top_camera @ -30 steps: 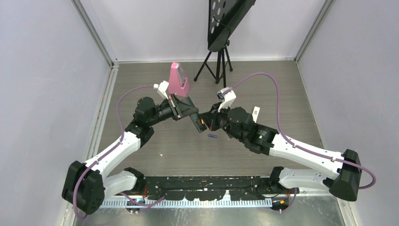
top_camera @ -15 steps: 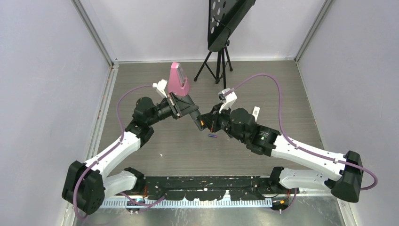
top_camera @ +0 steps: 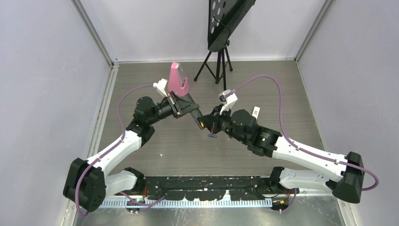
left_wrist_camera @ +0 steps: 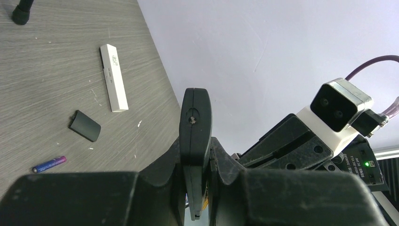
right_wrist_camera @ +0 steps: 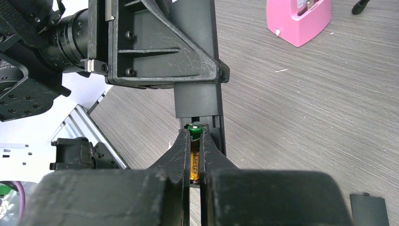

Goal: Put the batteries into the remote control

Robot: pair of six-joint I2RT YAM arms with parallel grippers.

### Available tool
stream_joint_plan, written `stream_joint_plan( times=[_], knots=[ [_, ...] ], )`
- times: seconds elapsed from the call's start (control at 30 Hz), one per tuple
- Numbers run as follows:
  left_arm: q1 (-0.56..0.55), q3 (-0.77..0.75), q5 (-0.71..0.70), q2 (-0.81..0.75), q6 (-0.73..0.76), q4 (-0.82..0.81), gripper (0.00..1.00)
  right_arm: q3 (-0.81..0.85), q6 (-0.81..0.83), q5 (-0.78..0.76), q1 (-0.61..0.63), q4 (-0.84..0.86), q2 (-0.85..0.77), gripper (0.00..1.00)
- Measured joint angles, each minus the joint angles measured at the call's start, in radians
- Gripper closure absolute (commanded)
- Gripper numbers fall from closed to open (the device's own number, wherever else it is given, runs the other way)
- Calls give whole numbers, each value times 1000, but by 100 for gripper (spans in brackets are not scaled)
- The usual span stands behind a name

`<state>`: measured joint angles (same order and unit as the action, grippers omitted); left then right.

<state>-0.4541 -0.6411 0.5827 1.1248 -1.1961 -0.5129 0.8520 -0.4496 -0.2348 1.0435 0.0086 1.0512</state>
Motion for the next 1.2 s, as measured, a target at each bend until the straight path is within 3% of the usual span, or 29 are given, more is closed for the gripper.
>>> stream_joint_plan(
  times=[0.7, 1.2],
  knots=[
    [3, 0, 22, 2, -16, 6, 100, -42, 81, 42, 4, 56, 2, 98],
    [14, 0, 24, 2, -33, 69, 100, -92, 114, 64, 5, 127, 10, 88]
  ],
)
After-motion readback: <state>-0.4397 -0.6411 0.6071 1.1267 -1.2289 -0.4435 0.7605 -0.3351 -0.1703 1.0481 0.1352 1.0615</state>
